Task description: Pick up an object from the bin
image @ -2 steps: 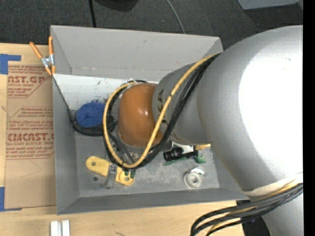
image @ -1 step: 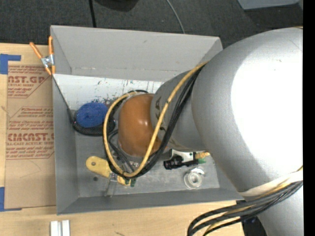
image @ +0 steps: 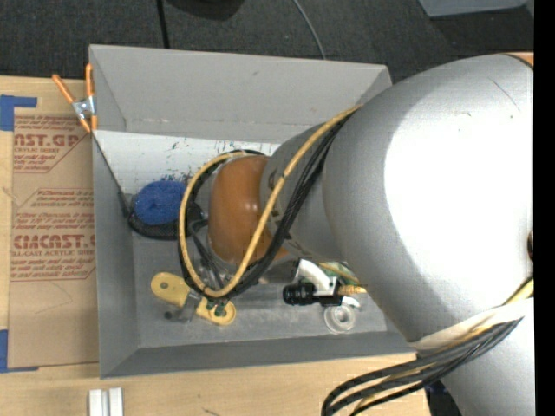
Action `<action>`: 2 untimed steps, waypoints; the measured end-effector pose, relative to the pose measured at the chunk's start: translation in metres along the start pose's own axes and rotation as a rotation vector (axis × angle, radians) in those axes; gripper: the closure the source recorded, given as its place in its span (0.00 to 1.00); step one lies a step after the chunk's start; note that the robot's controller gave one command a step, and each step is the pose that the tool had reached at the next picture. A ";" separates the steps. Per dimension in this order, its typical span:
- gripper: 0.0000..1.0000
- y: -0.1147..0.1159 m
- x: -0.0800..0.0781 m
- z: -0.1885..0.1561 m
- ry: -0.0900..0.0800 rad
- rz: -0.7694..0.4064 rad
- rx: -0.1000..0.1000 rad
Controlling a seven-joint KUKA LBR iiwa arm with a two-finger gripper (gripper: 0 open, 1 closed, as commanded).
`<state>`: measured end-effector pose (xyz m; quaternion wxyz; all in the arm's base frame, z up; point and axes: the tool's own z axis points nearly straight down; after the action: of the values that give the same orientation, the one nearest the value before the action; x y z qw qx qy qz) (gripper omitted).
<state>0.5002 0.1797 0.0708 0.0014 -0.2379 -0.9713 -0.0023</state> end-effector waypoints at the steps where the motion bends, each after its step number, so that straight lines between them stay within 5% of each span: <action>1: 1.00 0.000 0.000 0.000 0.000 0.000 0.000; 2: 1.00 0.000 0.000 -0.002 0.000 0.000 0.000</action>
Offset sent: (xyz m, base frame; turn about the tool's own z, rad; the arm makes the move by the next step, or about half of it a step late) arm -0.0001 0.0001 0.0148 0.0000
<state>0.4998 0.1796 0.0724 0.0015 -0.2382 -0.9712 -0.0023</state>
